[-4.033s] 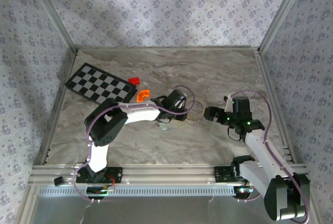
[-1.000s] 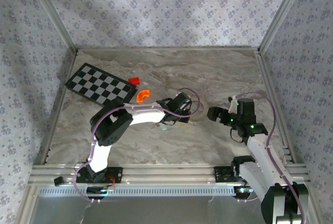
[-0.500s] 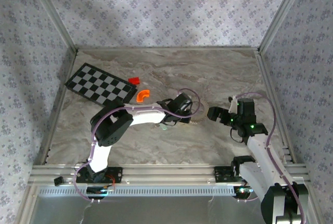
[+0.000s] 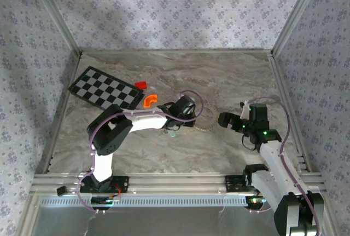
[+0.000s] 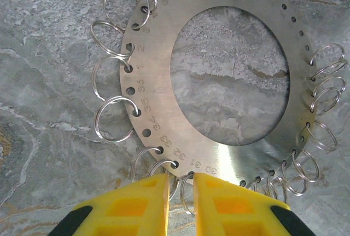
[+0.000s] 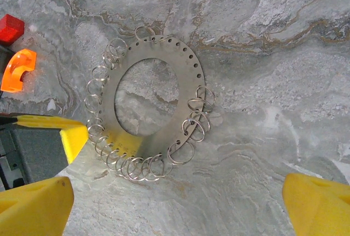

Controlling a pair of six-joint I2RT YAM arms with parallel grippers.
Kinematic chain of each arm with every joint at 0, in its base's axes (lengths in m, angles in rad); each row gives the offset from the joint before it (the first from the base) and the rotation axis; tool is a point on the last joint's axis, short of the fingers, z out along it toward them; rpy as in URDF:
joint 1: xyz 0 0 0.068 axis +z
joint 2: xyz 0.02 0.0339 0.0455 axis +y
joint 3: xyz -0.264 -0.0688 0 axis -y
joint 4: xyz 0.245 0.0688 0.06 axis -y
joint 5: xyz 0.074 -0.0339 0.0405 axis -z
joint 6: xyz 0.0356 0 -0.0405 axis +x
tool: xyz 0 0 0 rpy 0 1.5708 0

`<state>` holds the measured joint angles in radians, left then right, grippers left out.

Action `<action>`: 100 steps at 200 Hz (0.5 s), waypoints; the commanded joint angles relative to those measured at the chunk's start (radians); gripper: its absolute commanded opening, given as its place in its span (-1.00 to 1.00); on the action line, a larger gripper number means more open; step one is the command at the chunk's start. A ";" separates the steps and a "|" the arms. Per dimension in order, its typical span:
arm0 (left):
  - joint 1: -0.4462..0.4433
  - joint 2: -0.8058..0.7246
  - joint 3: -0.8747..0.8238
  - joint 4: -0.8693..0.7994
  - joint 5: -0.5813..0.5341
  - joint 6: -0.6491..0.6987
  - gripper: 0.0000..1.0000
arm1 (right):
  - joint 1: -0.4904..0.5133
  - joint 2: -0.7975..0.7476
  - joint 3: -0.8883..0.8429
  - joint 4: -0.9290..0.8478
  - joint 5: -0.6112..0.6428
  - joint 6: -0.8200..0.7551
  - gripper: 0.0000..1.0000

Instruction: Put the keys on the keyring

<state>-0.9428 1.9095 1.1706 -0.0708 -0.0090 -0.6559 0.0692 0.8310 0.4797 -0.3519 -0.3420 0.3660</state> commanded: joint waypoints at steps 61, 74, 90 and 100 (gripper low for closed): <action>0.024 0.001 -0.010 -0.004 0.014 0.035 -0.63 | -0.010 -0.013 0.027 -0.027 -0.016 -0.020 0.99; 0.022 0.010 -0.012 0.011 0.027 0.024 -0.63 | -0.011 -0.011 0.023 -0.021 -0.017 -0.016 0.99; 0.018 0.018 -0.011 0.012 0.027 0.022 -0.63 | -0.009 -0.012 0.023 -0.019 -0.018 -0.013 0.99; 0.016 0.023 -0.008 0.013 0.029 0.023 -0.63 | -0.009 -0.012 0.023 -0.022 -0.019 -0.013 0.99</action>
<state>-0.9215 1.9129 1.1675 -0.0700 -0.0040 -0.6376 0.0650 0.8307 0.4797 -0.3634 -0.3454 0.3660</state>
